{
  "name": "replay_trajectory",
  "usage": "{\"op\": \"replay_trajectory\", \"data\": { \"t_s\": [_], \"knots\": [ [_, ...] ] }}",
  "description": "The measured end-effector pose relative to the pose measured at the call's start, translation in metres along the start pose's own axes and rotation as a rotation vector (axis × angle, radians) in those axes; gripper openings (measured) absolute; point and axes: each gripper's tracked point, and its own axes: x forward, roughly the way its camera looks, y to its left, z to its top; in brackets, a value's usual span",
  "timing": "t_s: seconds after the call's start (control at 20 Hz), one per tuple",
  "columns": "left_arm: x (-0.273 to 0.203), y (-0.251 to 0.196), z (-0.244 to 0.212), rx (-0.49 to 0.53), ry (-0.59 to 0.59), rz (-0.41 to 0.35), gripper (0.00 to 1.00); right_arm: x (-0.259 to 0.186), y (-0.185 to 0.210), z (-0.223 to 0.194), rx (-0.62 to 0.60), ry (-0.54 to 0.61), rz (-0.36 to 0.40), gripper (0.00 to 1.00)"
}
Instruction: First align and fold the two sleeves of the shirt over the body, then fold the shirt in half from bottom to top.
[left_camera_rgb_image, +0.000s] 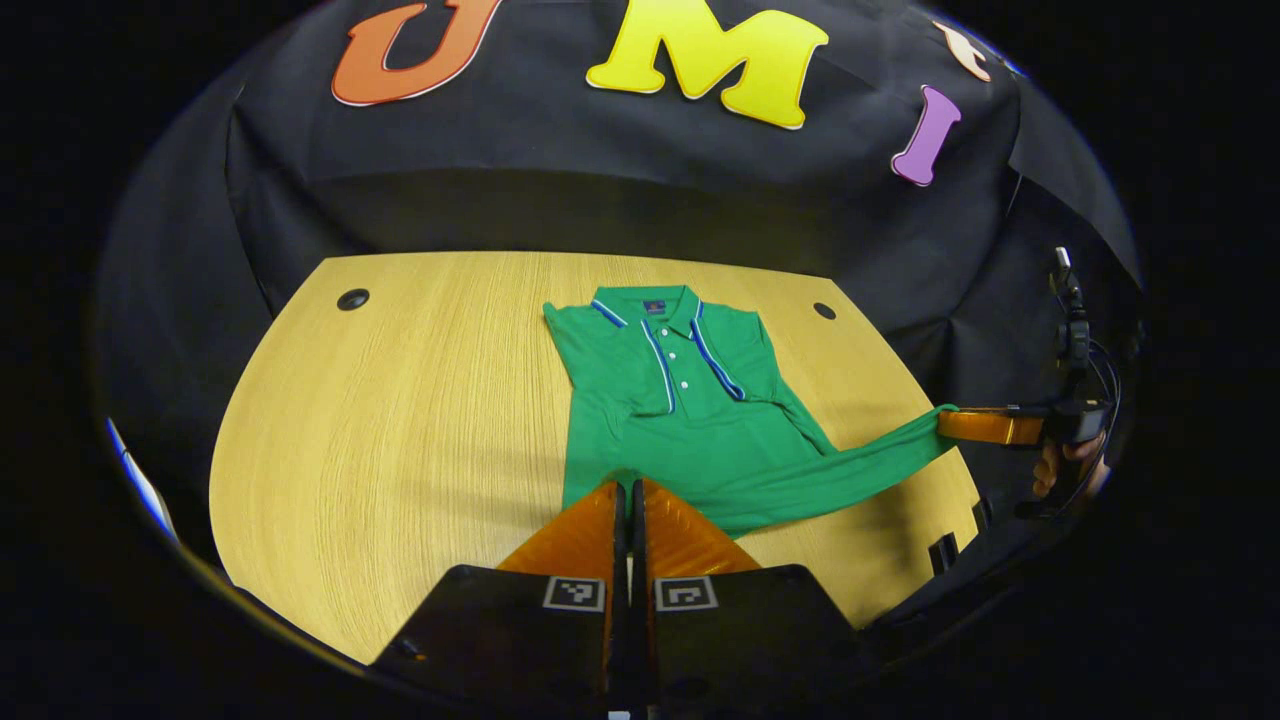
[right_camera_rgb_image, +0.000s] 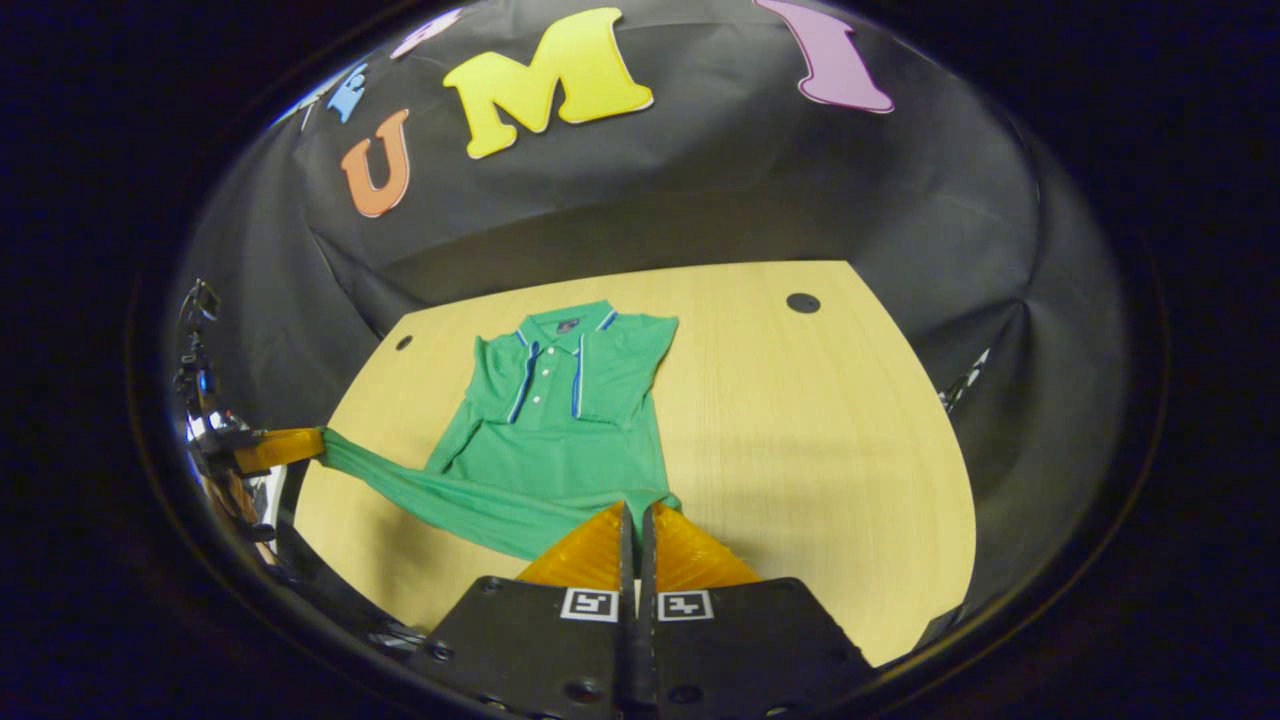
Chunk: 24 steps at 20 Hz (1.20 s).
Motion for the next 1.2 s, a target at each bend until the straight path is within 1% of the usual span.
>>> {"op": "replay_trajectory", "data": {
  "t_s": [0.15,0.2,0.25,0.45,0.6,0.8,0.95,1.1,1.2],
  "knots": [
    [0.013,0.006,0.023,-0.015,-0.027,0.017,0.06,0.01,-0.001,0.029,0.004,-0.031,0.016,0.0],
    [0.02,0.01,0.032,-0.013,-0.042,0.028,0.06,0.014,0.0,0.041,0.0,-0.043,0.022,0.02],
    [0.023,0.013,0.038,-0.009,-0.049,0.036,0.06,0.018,-0.001,0.05,-0.004,-0.053,0.024,0.0],
    [0.044,0.024,0.071,0.009,-0.087,0.061,0.06,0.043,0.001,0.089,-0.016,-0.077,0.046,0.0],
    [0.065,0.033,0.094,-0.006,-0.111,0.075,0.06,0.063,0.001,0.116,-0.02,-0.094,0.051,0.0],
    [0.098,0.046,0.115,-0.026,-0.136,0.094,0.06,0.107,-0.002,0.152,-0.024,-0.095,0.057,0.0],
    [0.127,0.06,0.126,-0.035,-0.144,0.115,0.06,0.14,-0.001,0.17,-0.025,-0.088,0.065,0.0],
    [0.155,0.071,0.135,-0.074,-0.153,0.117,0.06,0.171,-0.002,0.19,-0.023,-0.087,0.074,0.0],
    [0.179,0.085,0.139,-0.089,-0.149,0.135,0.06,0.198,-0.004,0.203,-0.017,-0.087,0.082,0.0]
  ]
}}
